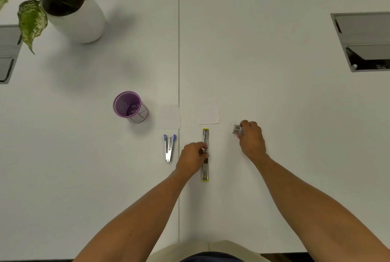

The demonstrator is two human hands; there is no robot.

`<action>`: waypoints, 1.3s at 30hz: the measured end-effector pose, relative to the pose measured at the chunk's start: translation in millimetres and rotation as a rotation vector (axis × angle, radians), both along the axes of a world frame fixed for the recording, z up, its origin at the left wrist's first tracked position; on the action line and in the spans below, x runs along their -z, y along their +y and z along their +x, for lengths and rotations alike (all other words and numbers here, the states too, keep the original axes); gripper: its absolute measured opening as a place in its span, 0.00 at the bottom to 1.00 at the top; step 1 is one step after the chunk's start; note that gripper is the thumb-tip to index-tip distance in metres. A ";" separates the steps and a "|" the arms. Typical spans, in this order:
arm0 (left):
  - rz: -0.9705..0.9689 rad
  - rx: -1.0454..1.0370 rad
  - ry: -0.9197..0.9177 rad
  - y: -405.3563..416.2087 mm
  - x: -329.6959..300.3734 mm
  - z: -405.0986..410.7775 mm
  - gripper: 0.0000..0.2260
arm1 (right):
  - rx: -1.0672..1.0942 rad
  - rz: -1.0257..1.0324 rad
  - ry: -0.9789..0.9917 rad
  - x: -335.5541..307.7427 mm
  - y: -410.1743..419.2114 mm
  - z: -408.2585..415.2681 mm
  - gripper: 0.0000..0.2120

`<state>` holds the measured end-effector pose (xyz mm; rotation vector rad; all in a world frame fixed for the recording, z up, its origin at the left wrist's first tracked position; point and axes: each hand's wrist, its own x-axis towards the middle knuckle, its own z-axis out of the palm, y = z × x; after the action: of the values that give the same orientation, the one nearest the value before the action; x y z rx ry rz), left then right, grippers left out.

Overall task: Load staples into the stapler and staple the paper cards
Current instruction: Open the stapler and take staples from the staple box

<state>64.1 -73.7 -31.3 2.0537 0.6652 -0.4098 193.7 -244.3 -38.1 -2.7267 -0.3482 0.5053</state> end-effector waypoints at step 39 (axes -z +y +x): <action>-0.222 -0.065 -0.450 14.2 -106.8 -39.4 0.15 | 0.611 1.282 0.488 -107.5 39.2 -118.0 0.09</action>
<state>24.7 -59.5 75.5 1.8204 0.3904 0.0218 75.8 -205.1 69.4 -1.2977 0.2423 0.4874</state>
